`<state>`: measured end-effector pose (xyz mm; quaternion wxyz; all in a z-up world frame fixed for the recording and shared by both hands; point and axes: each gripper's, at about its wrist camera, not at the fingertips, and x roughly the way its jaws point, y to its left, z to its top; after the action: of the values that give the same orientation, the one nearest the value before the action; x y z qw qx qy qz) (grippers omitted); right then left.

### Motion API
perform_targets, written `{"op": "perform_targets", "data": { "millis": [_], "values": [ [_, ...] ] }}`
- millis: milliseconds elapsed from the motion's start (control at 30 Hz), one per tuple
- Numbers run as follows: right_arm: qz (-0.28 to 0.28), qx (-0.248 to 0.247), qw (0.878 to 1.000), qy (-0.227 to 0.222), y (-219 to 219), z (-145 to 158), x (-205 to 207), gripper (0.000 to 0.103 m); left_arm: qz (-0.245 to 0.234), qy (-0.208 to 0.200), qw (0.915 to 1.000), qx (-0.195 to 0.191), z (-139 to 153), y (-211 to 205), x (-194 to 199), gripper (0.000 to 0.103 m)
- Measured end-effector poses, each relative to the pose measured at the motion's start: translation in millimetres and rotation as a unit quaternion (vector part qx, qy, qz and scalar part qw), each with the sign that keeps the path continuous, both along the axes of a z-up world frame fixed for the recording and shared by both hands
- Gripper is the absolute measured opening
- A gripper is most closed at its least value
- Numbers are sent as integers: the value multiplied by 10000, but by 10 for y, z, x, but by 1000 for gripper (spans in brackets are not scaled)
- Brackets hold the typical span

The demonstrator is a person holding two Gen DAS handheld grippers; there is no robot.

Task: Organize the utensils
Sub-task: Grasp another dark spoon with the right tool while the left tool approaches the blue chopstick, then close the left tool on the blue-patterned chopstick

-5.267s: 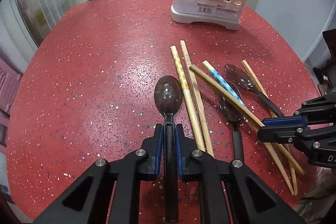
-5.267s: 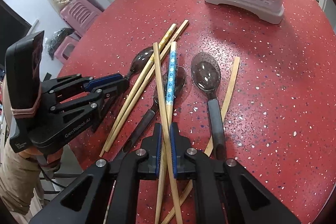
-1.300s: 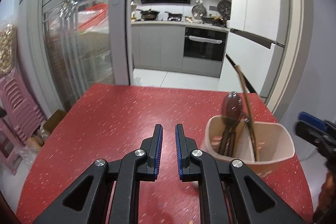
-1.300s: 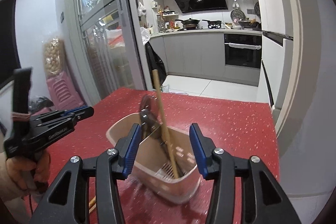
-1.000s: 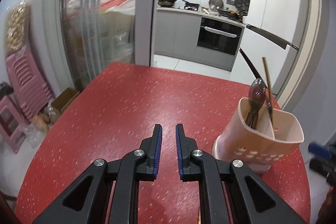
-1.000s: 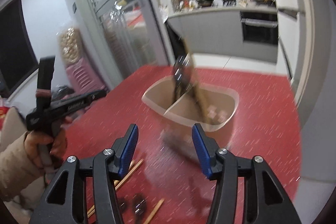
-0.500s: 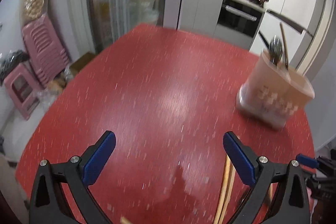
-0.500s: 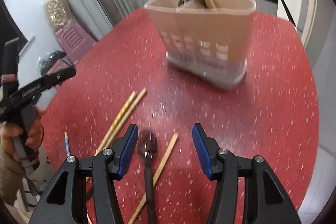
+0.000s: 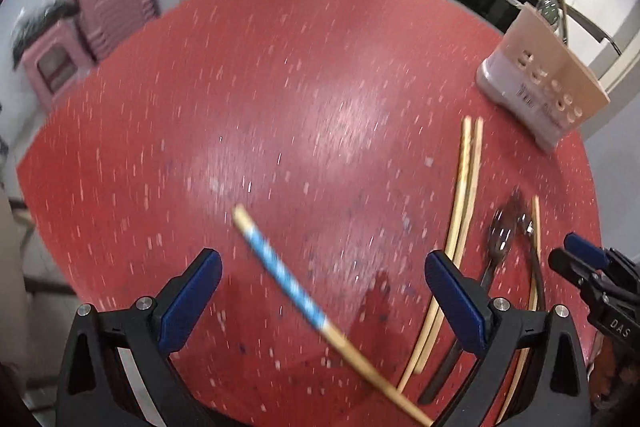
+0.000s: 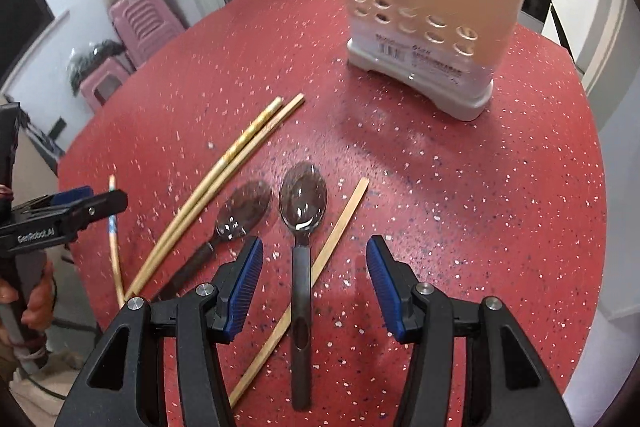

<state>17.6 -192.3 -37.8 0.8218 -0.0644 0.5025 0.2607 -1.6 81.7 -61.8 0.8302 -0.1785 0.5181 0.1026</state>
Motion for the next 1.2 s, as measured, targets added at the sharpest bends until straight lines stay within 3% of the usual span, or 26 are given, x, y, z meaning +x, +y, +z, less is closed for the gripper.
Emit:
{"op": "perform_targets", "data": {
  "millis": [100,367,633,833,967,1067,1167,1200],
  "values": [
    [79,-150,9999,-24,65,-38,-26,58,129,47,9998,-114,-61,-18,-72,103],
    [324,-497,9981,-133,264,-92,19,56,262,78,9996,15,-94,-26,-226,103],
    [401,-916,9950,-16,430,-231,117,41,254,145,9992,256,-89,-127,-185,103],
    [436,-871,9951,143,452,-240,196,36,172,335,9976,581,-106,-224,-133,103],
    [370,-820,9957,208,414,-248,253,24,114,429,9965,703,-107,-258,-112,96],
    [322,-782,9962,225,358,-249,279,16,-13,461,9962,738,-86,-376,-67,85],
    [265,-688,9970,236,273,-257,324,13,-200,453,9961,729,-59,-447,-41,71],
    [247,-642,9973,245,239,-257,325,13,-267,432,9960,732,-56,-451,-37,60]
  ]
}}
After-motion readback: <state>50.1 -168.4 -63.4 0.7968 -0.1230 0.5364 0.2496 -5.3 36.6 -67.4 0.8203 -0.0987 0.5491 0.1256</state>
